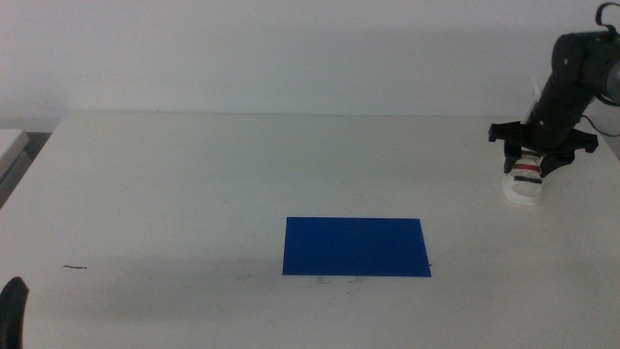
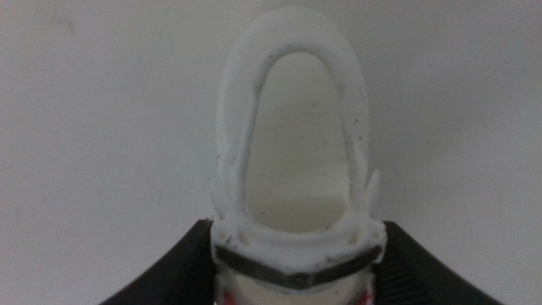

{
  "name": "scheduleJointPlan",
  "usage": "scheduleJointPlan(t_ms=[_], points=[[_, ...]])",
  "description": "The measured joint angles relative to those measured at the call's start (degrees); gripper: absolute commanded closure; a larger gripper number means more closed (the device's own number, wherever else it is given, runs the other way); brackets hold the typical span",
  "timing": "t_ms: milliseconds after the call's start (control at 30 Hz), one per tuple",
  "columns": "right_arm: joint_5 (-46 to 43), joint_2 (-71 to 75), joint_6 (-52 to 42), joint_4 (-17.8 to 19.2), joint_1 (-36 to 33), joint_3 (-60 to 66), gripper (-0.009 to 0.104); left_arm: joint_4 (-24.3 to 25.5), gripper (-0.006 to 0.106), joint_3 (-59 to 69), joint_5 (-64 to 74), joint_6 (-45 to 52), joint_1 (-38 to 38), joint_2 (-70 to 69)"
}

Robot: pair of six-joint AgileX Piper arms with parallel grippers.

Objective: Use one arm to grab the shoe from the table and place it on the mat.

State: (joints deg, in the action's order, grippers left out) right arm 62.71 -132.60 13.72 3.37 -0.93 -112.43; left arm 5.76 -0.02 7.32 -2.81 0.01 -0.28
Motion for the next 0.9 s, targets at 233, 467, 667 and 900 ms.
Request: scheduleJointPlan(t_ms=[233, 467, 667, 900], points=[[6.3, 9.0, 10.1, 7.3, -13.9, 0.6, 0.089, 0.0, 0.007, 0.0, 0.0, 0.0, 0.0, 0.0], [-0.3, 19.0, 21.5, 5.8, -30.9, 17.7, 0.087, 0.0, 0.007, 0.0, 0.0, 0.0, 0.0, 0.0], [-7.3, 20.4, 29.9, 5.4, -35.4, 23.5, 0.087, 0.0, 0.007, 0.0, 0.0, 0.0, 0.0, 0.0], [-10.5, 20.4, 31.7, 1.2, -35.9, 23.7, 0.087, 0.0, 0.007, 0.0, 0.0, 0.0, 0.0, 0.0]])
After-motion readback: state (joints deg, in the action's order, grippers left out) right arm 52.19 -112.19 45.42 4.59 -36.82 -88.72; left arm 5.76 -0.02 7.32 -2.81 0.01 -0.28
